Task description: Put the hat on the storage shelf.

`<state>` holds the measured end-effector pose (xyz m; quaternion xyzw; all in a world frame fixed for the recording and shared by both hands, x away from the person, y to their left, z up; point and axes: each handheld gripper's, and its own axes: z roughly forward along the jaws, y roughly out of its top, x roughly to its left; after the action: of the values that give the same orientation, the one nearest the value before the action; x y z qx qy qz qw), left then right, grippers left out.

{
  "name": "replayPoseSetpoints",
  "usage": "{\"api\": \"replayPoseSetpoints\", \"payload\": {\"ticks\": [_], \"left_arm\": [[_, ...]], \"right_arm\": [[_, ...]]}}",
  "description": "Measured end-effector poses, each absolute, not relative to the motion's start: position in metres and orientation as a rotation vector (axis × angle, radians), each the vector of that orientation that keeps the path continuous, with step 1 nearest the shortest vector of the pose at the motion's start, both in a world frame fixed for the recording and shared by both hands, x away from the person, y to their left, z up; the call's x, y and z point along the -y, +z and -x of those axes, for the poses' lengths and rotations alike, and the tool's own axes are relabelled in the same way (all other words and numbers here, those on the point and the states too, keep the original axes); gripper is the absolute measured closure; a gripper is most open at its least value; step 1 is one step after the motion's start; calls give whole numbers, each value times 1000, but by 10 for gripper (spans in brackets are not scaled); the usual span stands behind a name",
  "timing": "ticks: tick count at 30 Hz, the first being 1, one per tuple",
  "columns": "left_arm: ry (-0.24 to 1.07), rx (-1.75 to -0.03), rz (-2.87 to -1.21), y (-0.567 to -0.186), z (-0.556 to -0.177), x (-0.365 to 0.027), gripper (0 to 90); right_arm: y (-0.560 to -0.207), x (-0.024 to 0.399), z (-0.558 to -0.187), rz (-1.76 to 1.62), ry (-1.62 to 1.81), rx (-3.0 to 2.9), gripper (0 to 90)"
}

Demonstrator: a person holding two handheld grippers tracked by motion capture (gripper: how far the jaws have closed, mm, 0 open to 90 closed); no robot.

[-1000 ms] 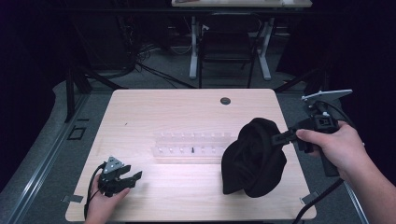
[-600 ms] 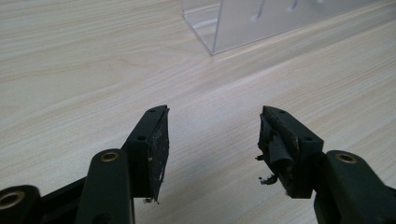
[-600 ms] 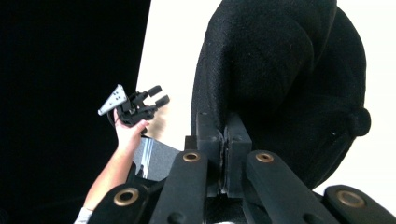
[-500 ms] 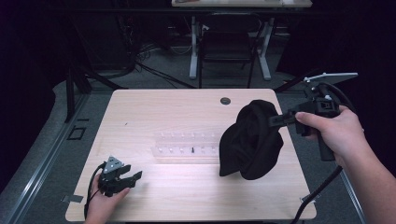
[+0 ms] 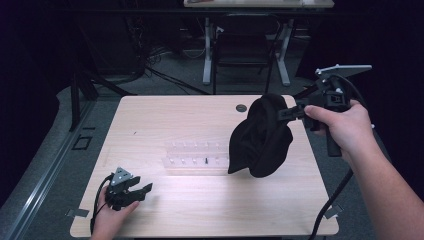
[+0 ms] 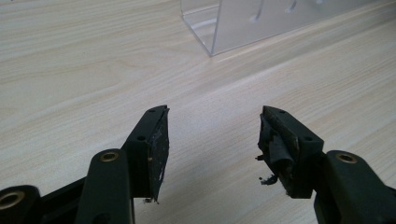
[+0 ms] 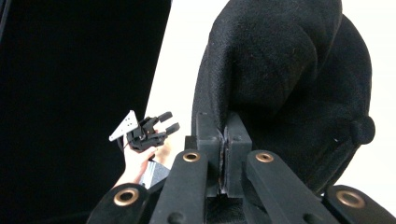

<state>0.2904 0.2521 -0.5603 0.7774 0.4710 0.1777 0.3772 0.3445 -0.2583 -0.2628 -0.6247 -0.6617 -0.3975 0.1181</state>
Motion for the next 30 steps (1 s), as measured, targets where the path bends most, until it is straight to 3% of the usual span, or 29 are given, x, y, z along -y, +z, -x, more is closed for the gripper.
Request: {"api": "replayPoseSetpoints", "payload": {"ticks": [30], "left_arm": [[450,-1196,-1987,-560,-291,-251,430]], "right_arm": [[-278,220,-388,1808,-1181,1950,885]]}}
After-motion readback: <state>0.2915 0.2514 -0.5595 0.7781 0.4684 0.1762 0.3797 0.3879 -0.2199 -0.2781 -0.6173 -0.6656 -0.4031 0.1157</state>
